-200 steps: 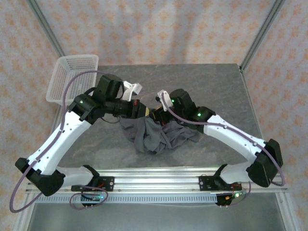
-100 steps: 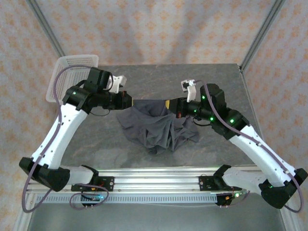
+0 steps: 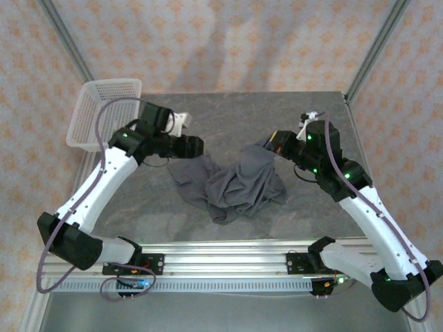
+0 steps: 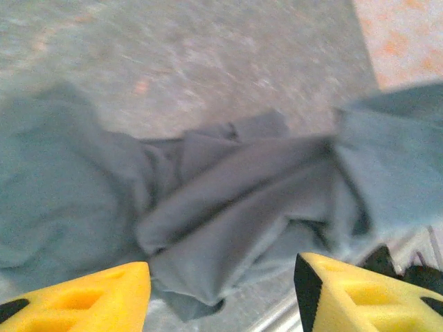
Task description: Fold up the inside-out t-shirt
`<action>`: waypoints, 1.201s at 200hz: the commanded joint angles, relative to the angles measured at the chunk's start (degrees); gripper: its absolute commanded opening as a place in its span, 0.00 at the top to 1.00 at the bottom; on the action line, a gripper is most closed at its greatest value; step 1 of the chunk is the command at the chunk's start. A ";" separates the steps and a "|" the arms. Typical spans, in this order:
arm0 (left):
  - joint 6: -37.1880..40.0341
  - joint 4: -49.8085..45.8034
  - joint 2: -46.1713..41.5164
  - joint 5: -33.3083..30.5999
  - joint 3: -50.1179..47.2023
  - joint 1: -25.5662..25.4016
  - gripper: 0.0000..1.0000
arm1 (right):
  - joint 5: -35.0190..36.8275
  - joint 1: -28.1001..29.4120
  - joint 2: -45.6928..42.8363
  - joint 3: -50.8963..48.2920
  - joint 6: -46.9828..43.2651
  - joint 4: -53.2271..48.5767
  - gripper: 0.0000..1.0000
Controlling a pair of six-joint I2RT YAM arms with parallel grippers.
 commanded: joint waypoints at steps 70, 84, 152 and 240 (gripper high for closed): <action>6.66 19.10 13.53 5.19 1.68 -11.44 0.30 | -12.96 -0.26 -2.51 -2.71 -1.14 7.54 1.00; 9.66 20.52 14.68 6.54 1.27 -10.60 0.30 | -12.85 -0.26 -2.18 -1.59 -1.47 7.25 1.00; 3.80 32.36 18.44 16.34 1.92 -10.14 0.49 | -12.77 -0.26 -0.10 1.47 -0.38 5.84 1.00; 3.13 30.24 13.28 11.27 -0.36 -10.19 0.98 | -9.61 -0.26 -0.88 -0.16 0.07 4.55 1.00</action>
